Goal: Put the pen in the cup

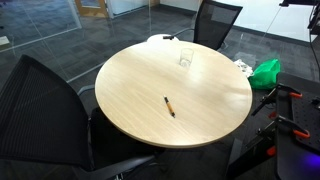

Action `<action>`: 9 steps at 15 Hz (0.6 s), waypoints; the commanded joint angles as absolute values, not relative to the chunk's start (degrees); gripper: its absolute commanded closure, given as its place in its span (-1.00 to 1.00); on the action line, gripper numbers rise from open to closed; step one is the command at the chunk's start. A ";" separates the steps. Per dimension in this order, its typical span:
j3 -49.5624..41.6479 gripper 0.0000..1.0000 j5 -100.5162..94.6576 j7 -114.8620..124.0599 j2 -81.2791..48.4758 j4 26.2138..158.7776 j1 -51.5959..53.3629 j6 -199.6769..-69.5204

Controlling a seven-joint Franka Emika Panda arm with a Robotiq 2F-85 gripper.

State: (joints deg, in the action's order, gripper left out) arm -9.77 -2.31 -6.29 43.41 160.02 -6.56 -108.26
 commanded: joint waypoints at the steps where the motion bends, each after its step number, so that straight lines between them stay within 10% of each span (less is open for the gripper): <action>1: -6.25 -1.00 1.20 -0.34 42.81 159.56 -5.71 -113.39; 9: 6.35 -1.00 7.90 15.11 35.85 157.47 -0.49 -129.16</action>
